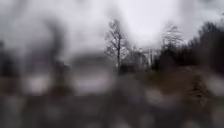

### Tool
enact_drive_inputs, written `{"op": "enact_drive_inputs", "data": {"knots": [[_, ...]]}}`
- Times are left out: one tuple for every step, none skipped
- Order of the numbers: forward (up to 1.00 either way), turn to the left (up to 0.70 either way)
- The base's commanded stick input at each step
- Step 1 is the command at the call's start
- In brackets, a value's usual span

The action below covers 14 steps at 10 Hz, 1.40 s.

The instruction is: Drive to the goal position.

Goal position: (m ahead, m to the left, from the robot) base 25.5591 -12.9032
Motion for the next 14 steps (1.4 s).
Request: {"op": "enact_drive_inputs", "data": {"knots": [[0.85,0.00],[0.85,0.00],[0.85,0.00],[0.85,0.00],[0.85,0.00],[0.85,0.00],[0.85,0.00],[0.85,0.00],[0.85,0.00],[0.85,0.00],[0.85,0.00],[0.85,0.00],[0.85,0.00],[0.85,0.00]]}}
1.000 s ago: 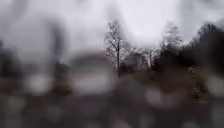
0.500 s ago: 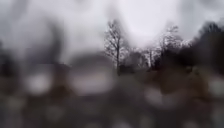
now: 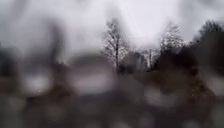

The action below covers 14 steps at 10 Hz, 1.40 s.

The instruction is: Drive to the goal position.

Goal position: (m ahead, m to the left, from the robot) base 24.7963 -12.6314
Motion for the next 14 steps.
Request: {"op": "enact_drive_inputs", "data": {"knots": [[0.85,0.00],[0.85,0.00],[0.85,0.00],[0.85,0.00],[0.85,0.00],[0.85,0.00],[0.85,0.00],[0.85,0.00],[0.85,0.00],[0.85,0.00],[0.85,0.00],[0.85,0.00],[0.85,0.00],[0.85,0.00]]}}
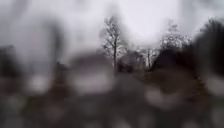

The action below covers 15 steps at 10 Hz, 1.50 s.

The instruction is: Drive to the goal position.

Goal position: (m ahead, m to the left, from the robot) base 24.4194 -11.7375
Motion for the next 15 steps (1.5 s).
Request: {"op": "enact_drive_inputs", "data": {"knots": [[0.85,0.00],[0.85,0.00],[0.85,0.00],[0.85,0.00],[0.85,0.00],[0.85,0.00],[0.85,0.00],[0.85,0.00],[0.85,0.00],[0.85,0.00],[0.85,0.00],[0.85,0.00],[0.85,0.00],[0.85,0.00],[0.85,0.00]]}}
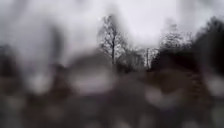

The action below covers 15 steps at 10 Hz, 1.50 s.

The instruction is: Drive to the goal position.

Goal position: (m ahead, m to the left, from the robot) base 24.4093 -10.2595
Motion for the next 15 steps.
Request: {"op": "enact_drive_inputs", "data": {"knots": [[0.85,0.00],[0.85,0.00],[0.85,0.00],[0.85,0.00],[0.85,0.00],[0.85,0.00],[0.85,0.00],[0.85,0.00],[0.85,0.00],[0.85,0.00],[0.85,0.00],[0.85,0.00],[0.85,0.00],[0.85,0.00],[0.85,0.00]]}}
